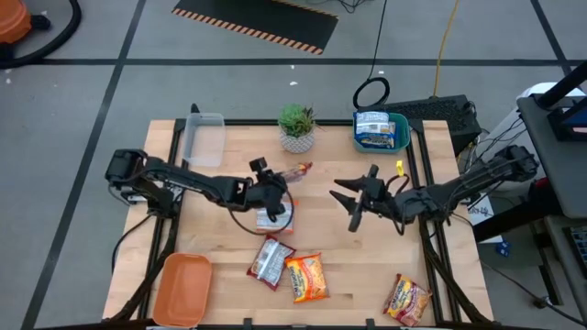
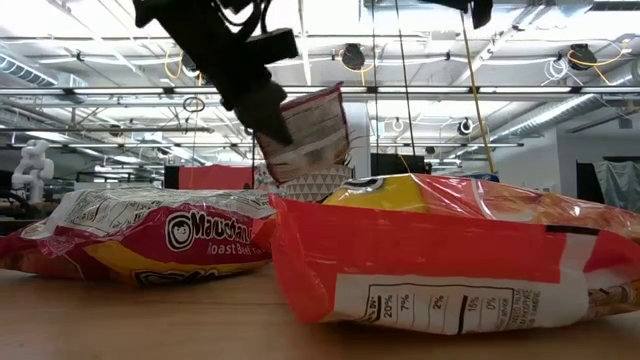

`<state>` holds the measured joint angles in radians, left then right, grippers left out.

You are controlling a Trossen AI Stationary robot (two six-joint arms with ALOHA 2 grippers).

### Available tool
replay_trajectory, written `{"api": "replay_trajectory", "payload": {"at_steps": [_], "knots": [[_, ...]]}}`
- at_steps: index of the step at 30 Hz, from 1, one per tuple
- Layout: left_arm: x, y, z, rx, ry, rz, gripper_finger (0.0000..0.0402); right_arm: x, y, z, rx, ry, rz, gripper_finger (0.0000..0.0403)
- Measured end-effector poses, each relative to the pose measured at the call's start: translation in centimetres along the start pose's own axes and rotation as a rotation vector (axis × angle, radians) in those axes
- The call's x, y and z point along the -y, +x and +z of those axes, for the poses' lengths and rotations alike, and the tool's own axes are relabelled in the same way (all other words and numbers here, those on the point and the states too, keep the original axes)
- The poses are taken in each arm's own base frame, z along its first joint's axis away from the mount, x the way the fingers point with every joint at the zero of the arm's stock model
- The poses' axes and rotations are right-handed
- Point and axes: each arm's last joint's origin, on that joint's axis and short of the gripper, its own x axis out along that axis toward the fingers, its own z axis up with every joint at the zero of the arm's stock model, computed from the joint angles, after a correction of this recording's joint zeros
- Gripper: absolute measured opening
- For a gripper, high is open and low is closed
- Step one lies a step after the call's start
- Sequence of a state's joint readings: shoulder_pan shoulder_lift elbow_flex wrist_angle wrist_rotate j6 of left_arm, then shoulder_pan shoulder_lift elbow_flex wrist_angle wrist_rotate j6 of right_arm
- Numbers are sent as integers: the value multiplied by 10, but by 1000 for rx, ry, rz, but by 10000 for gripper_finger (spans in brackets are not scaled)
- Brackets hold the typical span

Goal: Sort Maruchan noodles
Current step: Put the top red noodle pack into the transparent bin

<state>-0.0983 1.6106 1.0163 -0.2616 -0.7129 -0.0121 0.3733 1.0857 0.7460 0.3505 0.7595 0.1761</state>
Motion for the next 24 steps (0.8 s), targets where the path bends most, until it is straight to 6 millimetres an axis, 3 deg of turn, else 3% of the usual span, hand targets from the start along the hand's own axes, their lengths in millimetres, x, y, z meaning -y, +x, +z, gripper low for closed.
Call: {"api": "replay_trajectory", "payload": {"at_steps": [4,12,19,24], "knots": [[-21,1,-13,-139,48,39,136,-4,-3,-1,-6,-13,23,149],[-61,-1,-31,-322,-23,142,136,-12,-24,8,17,25,121,149],[-82,3,-43,-415,-142,269,136,-25,-57,18,35,46,320,147],[-89,3,-51,-473,-213,327,136,-30,-69,20,47,0,375,146]]}}
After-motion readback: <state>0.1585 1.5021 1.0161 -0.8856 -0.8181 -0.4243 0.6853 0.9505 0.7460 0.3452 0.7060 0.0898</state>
